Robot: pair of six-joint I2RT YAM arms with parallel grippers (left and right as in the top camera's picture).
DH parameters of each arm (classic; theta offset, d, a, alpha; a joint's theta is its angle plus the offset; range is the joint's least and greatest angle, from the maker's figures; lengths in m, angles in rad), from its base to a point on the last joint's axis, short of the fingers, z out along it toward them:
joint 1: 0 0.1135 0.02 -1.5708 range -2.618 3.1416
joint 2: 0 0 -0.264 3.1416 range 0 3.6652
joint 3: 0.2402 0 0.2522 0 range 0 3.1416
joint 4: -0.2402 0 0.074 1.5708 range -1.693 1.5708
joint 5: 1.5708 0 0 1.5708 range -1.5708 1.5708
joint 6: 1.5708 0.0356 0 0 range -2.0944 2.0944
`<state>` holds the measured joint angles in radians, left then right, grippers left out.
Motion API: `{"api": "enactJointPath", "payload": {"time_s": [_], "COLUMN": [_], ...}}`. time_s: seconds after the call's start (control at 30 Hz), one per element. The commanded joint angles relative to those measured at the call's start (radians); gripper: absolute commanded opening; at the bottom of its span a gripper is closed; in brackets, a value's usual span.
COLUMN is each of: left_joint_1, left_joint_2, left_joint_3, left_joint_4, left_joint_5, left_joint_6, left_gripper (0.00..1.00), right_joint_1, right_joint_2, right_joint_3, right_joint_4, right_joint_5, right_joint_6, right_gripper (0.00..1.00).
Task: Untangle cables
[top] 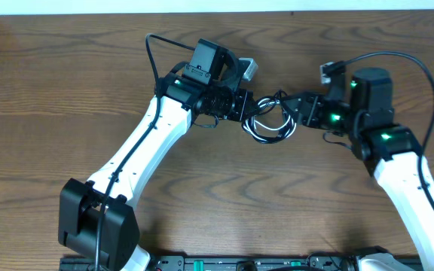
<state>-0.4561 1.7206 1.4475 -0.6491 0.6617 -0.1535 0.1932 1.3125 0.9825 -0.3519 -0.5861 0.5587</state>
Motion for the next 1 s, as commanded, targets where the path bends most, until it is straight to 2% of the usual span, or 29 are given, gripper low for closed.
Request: {"api": "enactJointPath", "payload": {"time_s": [0.0, 0.13, 0.37, 0.47, 0.6, 0.77, 0.97], "left_joint_1": [0.0, 0.0, 0.0, 0.0, 0.002, 0.002, 0.002], "left_joint_2": [0.003, 0.003, 0.003, 0.003, 0.003, 0.003, 0.003], "left_joint_3": [0.0, 0.0, 0.0, 0.0, 0.0, 0.0, 0.0], "left_joint_4": [-0.001, -0.001, -0.001, -0.001, -0.001, -0.001, -0.001], "left_joint_5": [0.0, 0.0, 0.0, 0.0, -0.011, -0.074, -0.105], "left_joint_6": [-0.002, -0.002, -0.002, -0.002, -0.002, -0.002, -0.002], "left_gripper": [0.07, 0.08, 0.07, 0.08, 0.07, 0.07, 0.07], "right_joint_1": [0.04, 0.096, 0.131, 0.128, 0.11, 0.031, -0.086], "right_joint_2": [0.047, 0.111, 0.175, 0.204, 0.224, 0.223, 0.223], "right_joint_3": [0.018, 0.018, 0.018, 0.018, 0.018, 0.018, 0.018], "right_joint_4": [0.032, 0.117, 0.084, 0.038, -0.056, -0.215, -0.319], "right_joint_5": [-0.02, -0.025, 0.108, 0.165, 0.258, 0.411, 0.491], "right_joint_6": [0.073, 0.138, 0.235, 0.238, 0.226, 0.148, 0.062], "right_gripper": [0.45, 0.43, 0.1, 0.01, 0.01, 0.01, 0.01]}}
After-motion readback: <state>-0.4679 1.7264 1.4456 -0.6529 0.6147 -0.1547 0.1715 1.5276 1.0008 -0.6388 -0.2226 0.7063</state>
